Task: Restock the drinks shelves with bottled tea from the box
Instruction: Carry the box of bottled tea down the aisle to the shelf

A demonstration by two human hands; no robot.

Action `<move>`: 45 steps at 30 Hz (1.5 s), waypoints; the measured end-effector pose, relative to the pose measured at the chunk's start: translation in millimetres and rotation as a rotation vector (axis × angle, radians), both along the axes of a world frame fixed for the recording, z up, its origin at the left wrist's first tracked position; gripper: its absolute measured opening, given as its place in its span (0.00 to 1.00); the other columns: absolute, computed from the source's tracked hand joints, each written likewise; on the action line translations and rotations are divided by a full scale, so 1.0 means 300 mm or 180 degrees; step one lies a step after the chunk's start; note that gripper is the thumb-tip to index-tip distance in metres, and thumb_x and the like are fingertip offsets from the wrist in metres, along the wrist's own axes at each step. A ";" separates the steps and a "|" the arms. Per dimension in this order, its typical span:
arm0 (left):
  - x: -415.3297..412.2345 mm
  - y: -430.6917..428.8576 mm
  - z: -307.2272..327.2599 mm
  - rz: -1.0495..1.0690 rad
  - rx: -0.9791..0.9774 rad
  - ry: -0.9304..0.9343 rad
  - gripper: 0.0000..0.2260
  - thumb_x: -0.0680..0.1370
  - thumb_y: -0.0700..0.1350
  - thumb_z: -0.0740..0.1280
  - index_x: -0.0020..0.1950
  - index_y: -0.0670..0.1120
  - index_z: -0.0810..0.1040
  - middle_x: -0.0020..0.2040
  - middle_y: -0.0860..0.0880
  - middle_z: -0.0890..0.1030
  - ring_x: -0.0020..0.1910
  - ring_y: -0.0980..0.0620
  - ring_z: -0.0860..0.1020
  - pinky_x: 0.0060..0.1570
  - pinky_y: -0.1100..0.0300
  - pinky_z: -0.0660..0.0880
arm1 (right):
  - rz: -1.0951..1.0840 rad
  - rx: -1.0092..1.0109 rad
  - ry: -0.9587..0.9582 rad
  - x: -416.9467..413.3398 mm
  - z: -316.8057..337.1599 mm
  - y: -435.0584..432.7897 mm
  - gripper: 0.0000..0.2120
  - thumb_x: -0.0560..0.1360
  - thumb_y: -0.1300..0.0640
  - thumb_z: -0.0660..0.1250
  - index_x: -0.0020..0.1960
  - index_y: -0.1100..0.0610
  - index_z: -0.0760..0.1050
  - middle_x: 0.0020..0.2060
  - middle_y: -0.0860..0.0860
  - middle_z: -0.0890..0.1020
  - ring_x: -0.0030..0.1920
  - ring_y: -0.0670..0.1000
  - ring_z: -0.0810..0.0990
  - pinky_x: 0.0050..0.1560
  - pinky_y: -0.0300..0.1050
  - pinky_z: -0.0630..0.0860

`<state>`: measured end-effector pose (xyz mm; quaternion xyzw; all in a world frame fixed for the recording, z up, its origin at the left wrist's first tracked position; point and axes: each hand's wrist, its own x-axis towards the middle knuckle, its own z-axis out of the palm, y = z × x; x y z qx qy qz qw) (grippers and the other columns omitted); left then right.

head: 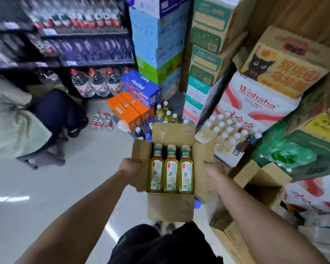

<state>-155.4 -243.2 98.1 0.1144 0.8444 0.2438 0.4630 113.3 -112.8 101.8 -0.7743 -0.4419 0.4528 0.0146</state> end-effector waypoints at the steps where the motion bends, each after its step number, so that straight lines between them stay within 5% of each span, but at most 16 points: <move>1: -0.021 -0.070 0.021 0.0142 0.0006 0.0031 0.11 0.78 0.47 0.68 0.54 0.41 0.77 0.50 0.40 0.82 0.45 0.37 0.82 0.44 0.43 0.83 | 0.0156 0.0044 0.0069 -0.046 0.021 -0.023 0.28 0.78 0.48 0.68 0.71 0.64 0.69 0.67 0.62 0.75 0.66 0.61 0.75 0.63 0.50 0.72; 4: -0.107 -0.281 0.065 0.0593 0.0164 0.0007 0.08 0.76 0.46 0.70 0.49 0.42 0.77 0.46 0.44 0.82 0.45 0.41 0.83 0.47 0.44 0.83 | 0.0715 0.0119 0.0150 -0.213 0.067 -0.100 0.27 0.79 0.50 0.67 0.72 0.65 0.68 0.70 0.61 0.72 0.69 0.60 0.72 0.65 0.48 0.70; 6: -0.177 -0.416 0.091 0.0914 0.0286 -0.0036 0.08 0.77 0.48 0.71 0.46 0.44 0.77 0.44 0.46 0.82 0.42 0.43 0.83 0.39 0.48 0.83 | 0.1034 0.0112 0.0109 -0.341 0.090 -0.160 0.27 0.79 0.49 0.66 0.71 0.64 0.69 0.69 0.61 0.73 0.68 0.60 0.73 0.62 0.47 0.70; 12: -0.375 -0.895 0.065 0.1941 0.0557 -0.0052 0.10 0.76 0.47 0.73 0.46 0.41 0.79 0.44 0.43 0.84 0.41 0.43 0.84 0.34 0.53 0.81 | 0.1777 0.0090 0.0340 -0.748 0.090 -0.457 0.20 0.77 0.52 0.69 0.61 0.66 0.77 0.54 0.60 0.83 0.52 0.58 0.83 0.54 0.50 0.78; 15: -0.477 -1.123 0.043 0.2314 0.0598 -0.0141 0.11 0.76 0.49 0.74 0.45 0.42 0.77 0.44 0.44 0.84 0.39 0.46 0.83 0.29 0.57 0.78 | 0.2143 0.0089 0.0321 -0.964 0.055 -0.624 0.20 0.78 0.52 0.68 0.64 0.65 0.75 0.60 0.61 0.79 0.58 0.59 0.80 0.60 0.52 0.75; 18: -0.622 -1.338 0.031 0.2531 0.0655 -0.0149 0.12 0.76 0.51 0.74 0.45 0.43 0.77 0.43 0.46 0.84 0.38 0.48 0.83 0.27 0.59 0.78 | 0.2543 0.0063 0.0194 -1.199 0.034 -0.807 0.16 0.79 0.52 0.67 0.55 0.66 0.76 0.63 0.63 0.77 0.63 0.61 0.77 0.63 0.53 0.74; 21: -0.790 -1.531 0.016 0.2803 0.0567 -0.0183 0.11 0.77 0.49 0.72 0.46 0.43 0.76 0.42 0.46 0.83 0.38 0.47 0.83 0.27 0.56 0.78 | 0.2633 0.0062 0.0164 -1.428 0.020 -0.987 0.24 0.76 0.50 0.70 0.65 0.66 0.73 0.62 0.62 0.79 0.61 0.61 0.79 0.60 0.52 0.76; 25: -1.018 -1.757 0.007 0.3139 0.0375 -0.0167 0.10 0.78 0.48 0.72 0.47 0.44 0.74 0.42 0.47 0.81 0.37 0.48 0.80 0.27 0.56 0.75 | 0.2689 -0.0157 0.0241 -1.721 -0.001 -1.212 0.24 0.75 0.50 0.72 0.64 0.65 0.74 0.60 0.61 0.80 0.58 0.61 0.79 0.59 0.53 0.77; 31: -1.404 -2.019 -0.006 0.3577 0.0167 -0.0117 0.14 0.78 0.49 0.72 0.56 0.41 0.75 0.49 0.43 0.82 0.46 0.43 0.81 0.37 0.51 0.79 | 0.3125 -0.0307 0.0277 -2.238 -0.022 -1.453 0.22 0.75 0.51 0.72 0.62 0.64 0.76 0.57 0.60 0.81 0.55 0.61 0.81 0.57 0.54 0.78; 36: -1.746 -2.154 -0.009 0.4112 0.0117 -0.0040 0.16 0.76 0.48 0.74 0.56 0.39 0.75 0.47 0.43 0.81 0.43 0.46 0.80 0.36 0.52 0.78 | 0.3619 -0.0329 0.0344 -2.750 -0.040 -1.587 0.24 0.76 0.51 0.70 0.66 0.63 0.72 0.59 0.59 0.80 0.57 0.60 0.80 0.59 0.54 0.78; 41: -2.134 -2.249 0.016 0.4543 0.0146 -0.0038 0.17 0.75 0.48 0.74 0.57 0.38 0.78 0.50 0.41 0.82 0.48 0.42 0.82 0.49 0.46 0.81 | 0.4005 -0.0281 0.0481 -3.259 -0.013 -1.704 0.22 0.75 0.55 0.70 0.66 0.63 0.73 0.58 0.58 0.79 0.57 0.60 0.79 0.59 0.53 0.78; 45: -2.487 -2.313 0.052 0.4700 0.0295 0.0000 0.14 0.75 0.47 0.74 0.55 0.40 0.79 0.45 0.44 0.83 0.42 0.46 0.81 0.34 0.56 0.77 | 0.4278 -0.0177 0.0394 -3.663 0.026 -1.778 0.19 0.76 0.52 0.69 0.62 0.62 0.74 0.54 0.58 0.81 0.53 0.60 0.81 0.57 0.56 0.79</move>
